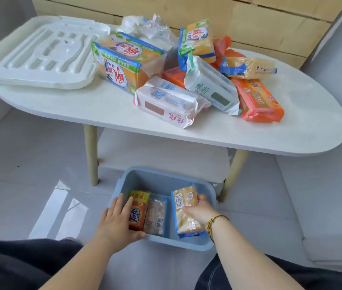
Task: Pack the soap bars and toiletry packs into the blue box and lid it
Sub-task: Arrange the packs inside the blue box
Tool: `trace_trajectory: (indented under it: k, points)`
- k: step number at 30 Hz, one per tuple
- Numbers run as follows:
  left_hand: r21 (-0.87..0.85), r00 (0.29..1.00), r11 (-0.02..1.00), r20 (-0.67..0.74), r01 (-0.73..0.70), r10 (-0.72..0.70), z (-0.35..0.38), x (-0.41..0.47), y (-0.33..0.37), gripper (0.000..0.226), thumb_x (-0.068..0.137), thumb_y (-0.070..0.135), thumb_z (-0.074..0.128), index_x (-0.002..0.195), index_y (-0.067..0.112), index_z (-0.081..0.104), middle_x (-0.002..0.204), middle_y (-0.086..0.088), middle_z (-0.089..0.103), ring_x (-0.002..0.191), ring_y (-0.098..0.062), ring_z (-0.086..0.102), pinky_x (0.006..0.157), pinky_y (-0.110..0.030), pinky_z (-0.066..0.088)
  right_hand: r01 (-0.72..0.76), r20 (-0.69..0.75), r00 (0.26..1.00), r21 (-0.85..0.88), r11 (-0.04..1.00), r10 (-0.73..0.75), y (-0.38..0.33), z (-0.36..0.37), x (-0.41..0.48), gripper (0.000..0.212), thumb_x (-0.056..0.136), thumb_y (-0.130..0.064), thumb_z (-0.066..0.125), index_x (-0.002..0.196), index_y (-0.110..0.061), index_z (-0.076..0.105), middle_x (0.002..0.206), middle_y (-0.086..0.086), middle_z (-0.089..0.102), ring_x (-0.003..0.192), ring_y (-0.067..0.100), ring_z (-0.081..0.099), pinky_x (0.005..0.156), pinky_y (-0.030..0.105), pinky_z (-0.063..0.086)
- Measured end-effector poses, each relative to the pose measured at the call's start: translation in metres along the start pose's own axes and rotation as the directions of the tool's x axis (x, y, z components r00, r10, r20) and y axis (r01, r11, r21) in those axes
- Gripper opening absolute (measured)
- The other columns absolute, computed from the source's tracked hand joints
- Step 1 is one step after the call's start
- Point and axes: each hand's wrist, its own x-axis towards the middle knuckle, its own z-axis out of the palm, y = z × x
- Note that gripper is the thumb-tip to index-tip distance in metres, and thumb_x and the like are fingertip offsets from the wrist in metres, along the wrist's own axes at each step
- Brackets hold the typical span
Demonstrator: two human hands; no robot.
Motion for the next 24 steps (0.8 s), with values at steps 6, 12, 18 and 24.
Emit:
trace_trajectory:
  k: [6,12,18,24]
  points:
    - [0.031,1.000,0.999,0.002,0.006,-0.007,0.014,0.011,-0.009,0.115,0.069,0.069,0.057,0.142,0.022,-0.018,0.153,-0.006,-0.025,0.140,-0.024,-0.024,0.116,-0.038,-0.005,-0.160,-0.037,0.986,0.042,0.986,0.161,0.025,0.032,0.057,0.049,0.091,-0.008,0.051,0.135,-0.001,0.030,0.134,0.016,0.049,0.120,0.028,0.052,0.097,0.035,0.043]
    - [0.049,1.000,0.999,-0.005,-0.015,0.015,0.024,0.015,-0.017,0.111,0.067,0.074,0.052,0.128,0.032,-0.030,0.150,-0.002,-0.029,0.122,-0.014,-0.039,0.115,-0.037,-0.008,-0.236,0.018,0.971,-0.039,0.971,0.236,0.047,0.053,0.083,0.026,0.090,-0.001,0.040,0.109,-0.015,0.051,0.089,0.006,0.056,0.076,0.019,0.054,0.066,0.023,0.044]
    - [0.034,1.000,0.999,-0.009,-0.020,0.020,0.028,0.018,-0.018,0.110,0.064,0.075,0.053,0.119,0.036,-0.035,0.132,0.008,-0.038,0.120,-0.013,-0.042,0.114,-0.037,-0.010,-0.206,0.038,0.969,-0.422,0.883,0.245,0.047,0.055,0.092,0.023,0.097,-0.011,0.038,0.115,-0.005,0.052,0.116,0.011,0.059,0.113,0.025,0.055,0.088,0.027,0.044]
    - [0.070,0.999,0.997,-0.024,-0.021,0.023,0.030,0.018,-0.018,0.108,0.063,0.078,0.048,0.117,0.037,-0.037,0.131,0.009,-0.038,0.119,-0.015,-0.043,0.109,-0.033,-0.016,-0.138,0.068,0.976,-0.531,0.836,0.205,0.047,0.056,0.092,0.030,0.097,-0.015,0.036,0.119,-0.005,0.053,0.114,0.012,0.061,0.095,0.020,0.054,0.078,0.026,0.043]
